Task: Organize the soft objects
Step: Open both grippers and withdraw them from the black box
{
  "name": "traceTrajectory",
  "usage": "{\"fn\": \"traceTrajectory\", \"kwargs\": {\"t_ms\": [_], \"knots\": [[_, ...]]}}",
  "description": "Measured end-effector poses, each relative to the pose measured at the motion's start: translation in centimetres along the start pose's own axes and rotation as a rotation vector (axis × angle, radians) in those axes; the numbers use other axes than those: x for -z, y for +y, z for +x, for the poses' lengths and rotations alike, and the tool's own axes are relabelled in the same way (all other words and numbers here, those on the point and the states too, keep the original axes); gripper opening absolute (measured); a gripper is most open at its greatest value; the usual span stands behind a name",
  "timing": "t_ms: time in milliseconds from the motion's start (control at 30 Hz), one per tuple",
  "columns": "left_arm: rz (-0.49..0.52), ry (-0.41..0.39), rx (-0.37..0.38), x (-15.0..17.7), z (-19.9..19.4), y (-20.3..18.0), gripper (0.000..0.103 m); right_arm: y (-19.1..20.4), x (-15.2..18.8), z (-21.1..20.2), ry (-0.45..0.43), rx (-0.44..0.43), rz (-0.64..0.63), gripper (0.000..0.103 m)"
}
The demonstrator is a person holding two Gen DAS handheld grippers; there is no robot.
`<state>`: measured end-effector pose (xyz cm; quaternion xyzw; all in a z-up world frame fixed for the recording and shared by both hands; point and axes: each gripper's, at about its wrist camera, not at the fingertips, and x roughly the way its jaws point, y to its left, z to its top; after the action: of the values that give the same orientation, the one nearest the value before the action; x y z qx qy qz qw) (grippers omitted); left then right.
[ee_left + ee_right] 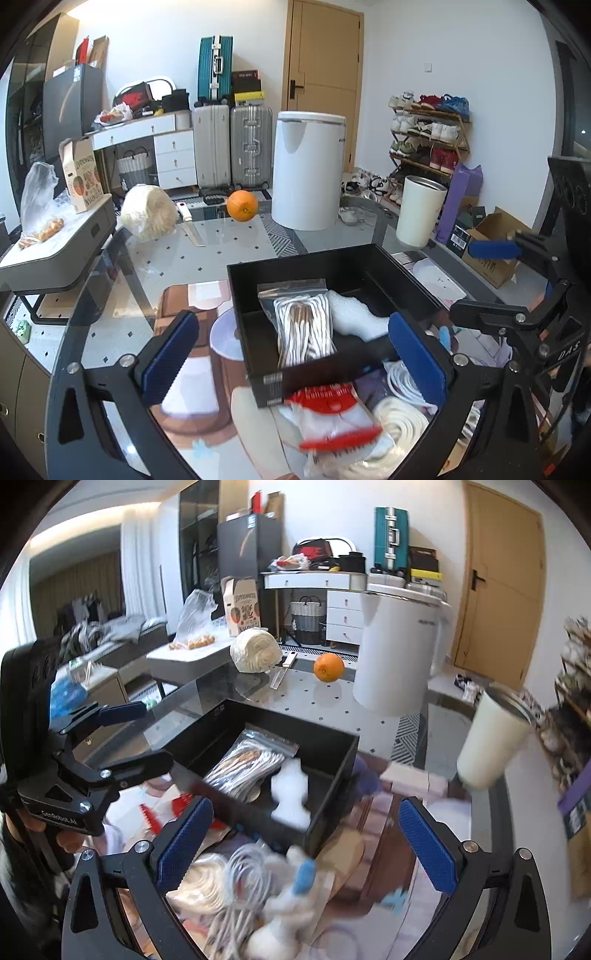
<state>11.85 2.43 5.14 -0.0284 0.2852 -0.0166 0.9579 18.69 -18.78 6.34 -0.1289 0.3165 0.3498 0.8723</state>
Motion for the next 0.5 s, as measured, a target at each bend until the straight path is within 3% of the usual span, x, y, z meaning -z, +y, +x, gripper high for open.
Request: {"fn": "traceTrajectory", "kwargs": {"t_ms": [167,500], "knots": [[-0.009,-0.050,-0.019,1.5,-2.4,-0.2,0.103,-0.2,2.5,-1.4,0.008,0.008,0.051,0.102],[-0.023,-0.067,-0.042,4.1,-4.1,-0.5,0.103,-0.6,5.9,-3.0,0.002,0.042,0.140,0.102]]}}
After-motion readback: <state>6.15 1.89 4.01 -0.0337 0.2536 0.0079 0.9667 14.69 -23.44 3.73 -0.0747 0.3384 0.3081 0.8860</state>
